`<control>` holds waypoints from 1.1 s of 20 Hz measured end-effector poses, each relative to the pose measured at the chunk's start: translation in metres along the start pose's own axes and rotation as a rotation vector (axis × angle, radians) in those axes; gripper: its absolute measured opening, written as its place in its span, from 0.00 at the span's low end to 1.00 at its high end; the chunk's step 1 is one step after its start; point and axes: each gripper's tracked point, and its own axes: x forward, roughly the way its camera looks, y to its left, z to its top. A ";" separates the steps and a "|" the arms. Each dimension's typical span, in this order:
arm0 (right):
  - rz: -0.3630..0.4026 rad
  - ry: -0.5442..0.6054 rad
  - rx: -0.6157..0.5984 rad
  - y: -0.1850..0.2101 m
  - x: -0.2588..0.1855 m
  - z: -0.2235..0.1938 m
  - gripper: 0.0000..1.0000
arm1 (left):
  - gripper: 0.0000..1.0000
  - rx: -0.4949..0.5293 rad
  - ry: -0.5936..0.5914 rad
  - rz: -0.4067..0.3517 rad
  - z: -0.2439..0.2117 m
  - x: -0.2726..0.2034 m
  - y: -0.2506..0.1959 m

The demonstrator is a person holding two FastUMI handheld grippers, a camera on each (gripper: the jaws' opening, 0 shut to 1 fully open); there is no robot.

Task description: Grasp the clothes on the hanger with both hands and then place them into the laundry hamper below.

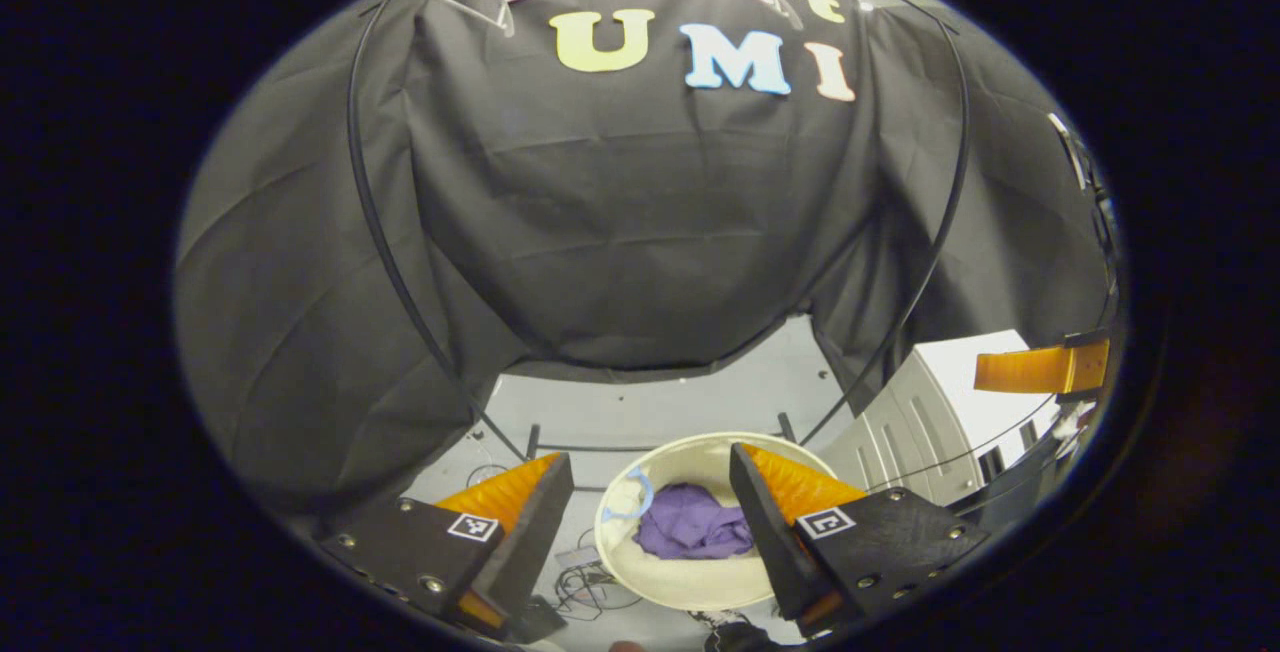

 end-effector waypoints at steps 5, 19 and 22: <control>-0.058 -0.194 -0.010 -0.014 -0.057 0.065 0.95 | 0.92 0.020 -0.152 0.009 0.079 -0.055 0.008; -0.179 -0.837 -0.069 -0.030 -0.241 0.242 0.95 | 0.94 -0.105 -0.673 -0.041 0.320 -0.255 0.033; -0.207 -0.927 -0.109 -0.031 -0.276 0.256 0.91 | 0.88 -0.129 -0.756 -0.023 0.350 -0.296 0.056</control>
